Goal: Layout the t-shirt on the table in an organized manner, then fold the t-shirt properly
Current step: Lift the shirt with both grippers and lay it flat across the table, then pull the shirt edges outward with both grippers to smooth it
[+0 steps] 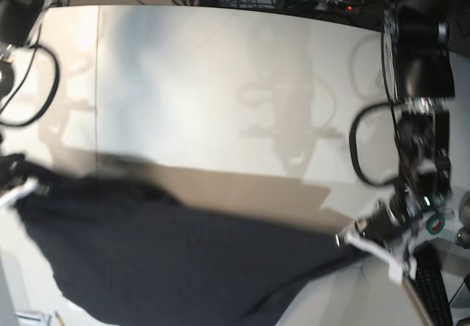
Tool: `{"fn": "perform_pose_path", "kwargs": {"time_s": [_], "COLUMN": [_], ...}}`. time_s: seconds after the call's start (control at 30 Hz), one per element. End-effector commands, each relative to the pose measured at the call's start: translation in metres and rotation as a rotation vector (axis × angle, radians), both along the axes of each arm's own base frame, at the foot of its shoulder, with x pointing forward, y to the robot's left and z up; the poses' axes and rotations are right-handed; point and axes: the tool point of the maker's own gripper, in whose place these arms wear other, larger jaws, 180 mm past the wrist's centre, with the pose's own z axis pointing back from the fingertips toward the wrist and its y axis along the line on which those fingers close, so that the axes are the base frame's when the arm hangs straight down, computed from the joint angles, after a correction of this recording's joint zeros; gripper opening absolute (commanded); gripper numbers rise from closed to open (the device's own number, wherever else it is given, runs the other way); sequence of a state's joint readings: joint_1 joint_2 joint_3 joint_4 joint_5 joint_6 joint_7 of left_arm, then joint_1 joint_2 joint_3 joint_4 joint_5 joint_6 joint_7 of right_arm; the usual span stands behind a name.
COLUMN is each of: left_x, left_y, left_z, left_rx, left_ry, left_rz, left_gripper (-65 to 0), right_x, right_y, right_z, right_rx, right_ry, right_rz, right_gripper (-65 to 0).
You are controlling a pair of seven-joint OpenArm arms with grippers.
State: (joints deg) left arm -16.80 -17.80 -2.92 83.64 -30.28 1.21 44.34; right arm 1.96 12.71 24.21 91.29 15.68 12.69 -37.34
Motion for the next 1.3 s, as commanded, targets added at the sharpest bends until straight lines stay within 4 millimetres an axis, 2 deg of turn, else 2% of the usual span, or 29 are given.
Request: {"fn": "perform_pose_path", "kwargs": {"time_s": [0.0, 0.03, 0.1, 0.13, 0.2, 0.27, 0.4, 0.63, 0.87, 0.93, 1.13, 1.2, 1.27], "left_x": [-0.005, -0.02, -0.044, -0.057, -0.079, -0.098, -0.121, -0.149, -0.182, -0.19, -0.211, -0.22, -0.225], "left_y": [0.002, 0.003, 0.009, 0.012, 0.014, 0.017, 0.018, 0.019, 0.063, 0.065, 0.055, 0.051, 0.047], "left_z": [-0.008, -0.033, -0.071, -0.087, -0.112, -0.128, -0.143, -0.161, -0.163, -0.16, -0.149, -0.145, -0.137], "left_rx": [0.018, 0.033, 0.057, 0.068, 0.067, 0.07, 0.076, 0.077, 0.047, 0.051, 0.06, 0.063, 0.069], "left_ry": [-0.019, 0.005, 0.05, 0.078, 0.129, 0.161, 0.185, 0.243, 0.264, 0.26, 0.25, 0.247, 0.235], "left_rz": [0.008, 0.025, 0.051, 0.059, 0.067, 0.075, 0.08, 0.081, 0.258, 0.266, 0.239, 0.23, 0.215], "left_gripper": [-65.0, -65.0, -65.0, -65.0, -65.0, -65.0, -65.0, -65.0, -65.0, -53.6, -21.6, -13.5, -9.1], "right_x": [-0.003, -0.015, -0.036, -0.047, -0.064, -0.081, -0.103, -0.126, -0.145, -0.148, -0.151, -0.156, -0.16], "right_y": [-0.008, -0.007, -0.007, -0.008, -0.01, -0.01, -0.01, -0.014, -0.013, -0.012, -0.01, -0.009, -0.008], "right_z": [-0.012, -0.041, -0.083, -0.101, -0.12, -0.13, -0.138, -0.146, -0.153, -0.149, -0.143, -0.146, -0.145], "right_rx": [0.009, 0.04, 0.081, 0.096, 0.104, 0.101, 0.091, 0.08, 0.074, 0.065, 0.058, 0.066, 0.065], "right_ry": [0.0, 0.05, 0.125, 0.159, 0.203, 0.236, 0.272, 0.313, 0.35, 0.345, 0.348, 0.381, 0.401], "right_rz": [-0.028, -0.043, -0.069, -0.082, -0.096, -0.094, -0.092, -0.097, -0.093, -0.085, -0.08, -0.08, -0.075], "right_gripper": [-65.0, -65.0, -65.0, -65.0, -65.0, -65.0, -65.0, -65.0, -65.0, -65.0, -65.0, -65.0, -65.0]}}
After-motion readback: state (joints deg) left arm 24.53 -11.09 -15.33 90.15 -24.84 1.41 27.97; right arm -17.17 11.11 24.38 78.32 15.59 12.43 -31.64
